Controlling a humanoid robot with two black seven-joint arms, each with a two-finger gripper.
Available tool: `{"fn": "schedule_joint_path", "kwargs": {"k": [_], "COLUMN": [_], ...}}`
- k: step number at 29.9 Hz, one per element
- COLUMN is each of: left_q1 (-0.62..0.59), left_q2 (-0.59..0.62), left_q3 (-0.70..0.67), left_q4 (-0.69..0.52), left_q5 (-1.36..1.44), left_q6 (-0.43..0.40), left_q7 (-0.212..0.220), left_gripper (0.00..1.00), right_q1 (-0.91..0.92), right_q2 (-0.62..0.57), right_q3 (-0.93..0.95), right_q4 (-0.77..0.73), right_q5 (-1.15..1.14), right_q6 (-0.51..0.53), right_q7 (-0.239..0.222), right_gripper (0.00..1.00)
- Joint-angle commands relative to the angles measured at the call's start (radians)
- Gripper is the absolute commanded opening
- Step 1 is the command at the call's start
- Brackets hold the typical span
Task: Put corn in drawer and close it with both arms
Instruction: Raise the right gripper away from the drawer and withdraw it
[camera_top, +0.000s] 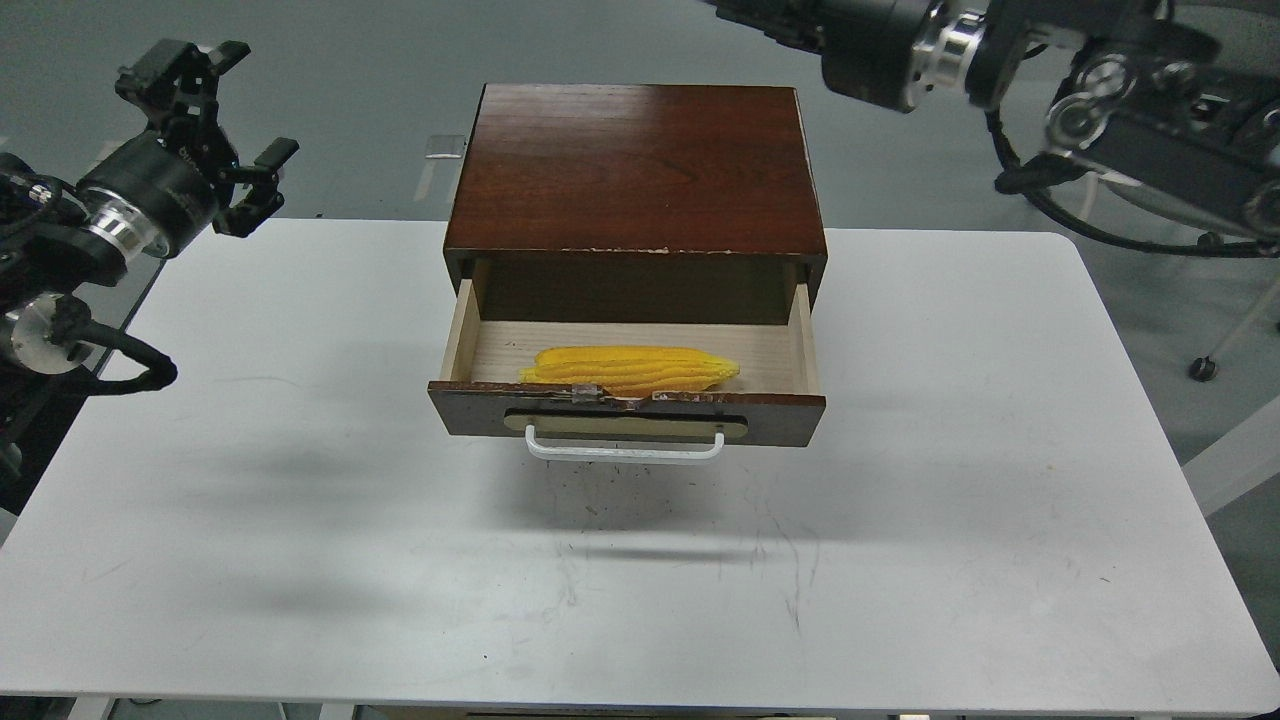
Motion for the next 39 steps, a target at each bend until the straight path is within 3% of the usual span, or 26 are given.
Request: {"fn": "schedule_joint_path", "kwargs": {"k": [1,4,8,11,13,17,20,22,23,24,25,26,29,34,36,39], "left_q1": [-0.003,-0.003,-0.003,-0.005,-0.008,-0.017,-0.017,-0.016,-0.016,-0.014,-0.014,-0.012,0.013,0.063,0.07,0.07], "left_q2": [0.032,0.052,0.054,0.058,0.081,0.173,0.27,0.324,0.344,0.362,0.367,0.367,0.365,0.413,0.44,0.451], "left_q3": [-0.004,0.0,-0.001,-0.003,-0.004,-0.012,-0.01,-0.004,-0.003,0.005,0.007,0.005,0.02,0.144,0.209,0.258], "left_q4": [-0.003,-0.004,-0.004,-0.017,-0.036,-0.176,-0.314,-0.375,-0.403,-0.429,-0.443,-0.454,-0.487,-0.624,-0.696,-0.849], "left_q5": [0.108,0.173,0.237,0.351,0.461,0.714,0.79,0.823,0.868,0.924,0.949,0.968,0.997,1.079,1.155,1.187], "left_q6": [-0.008,-0.009,0.004,0.073,0.101,0.133,0.225,0.296,0.328,0.343,0.35,0.359,0.441,0.641,0.766,0.789], "left_q7": [-0.021,-0.07,-0.096,-0.122,-0.192,-0.192,-0.192,-0.192,-0.192,-0.192,-0.192,-0.192,-0.192,-0.192,-0.192,-0.192], "left_gripper": [0.98,0.98,0.98,0.98,0.98,0.98,0.97,0.88,0.69,0.35,0.18,0.11,0.02,0.0,0.0,0.0], "right_q1": [-0.041,-0.121,-0.204,-0.279,-0.325,-0.374,-0.38,-0.394,-0.402,-0.414,-0.422,-0.428,-0.446,-0.471,-0.477,-0.492], "right_q2": [-0.124,-0.187,-0.19,-0.189,-0.189,-0.192,-0.194,-0.195,-0.197,-0.197,-0.197,-0.197,-0.197,-0.194,-0.184,-0.158], "right_q3": [0.007,0.013,0.021,0.048,0.062,0.071,0.071,0.071,0.07,0.07,0.07,0.068,0.067,0.067,0.067,0.065], "right_q4": [-0.048,-0.097,-0.166,-0.184,-0.184,-0.192,-0.209,-0.215,-0.217,-0.217,-0.218,-0.218,-0.218,-0.237,-0.259,-0.284], "right_q5": [0.264,0.513,0.664,0.728,0.731,0.731,0.731,0.731,0.731,0.731,0.731,0.731,0.73,0.73,0.73,0.73], "right_q6": [0.157,0.193,0.193,0.193,0.193,0.193,0.193,0.193,0.193,0.193,0.193,0.193,0.193,0.193,0.193,0.145], "right_q7": [0.002,0.003,0.005,0.008,0.011,0.012,0.02,0.025,0.025,0.025,0.025,0.025,0.025,0.025,0.025,0.025], "right_gripper": [1.0,1.0,1.0,1.0,1.0,1.0,1.0,1.0,1.0,1.0,1.0,1.0,1.0,1.0,0.97,0.93]}}
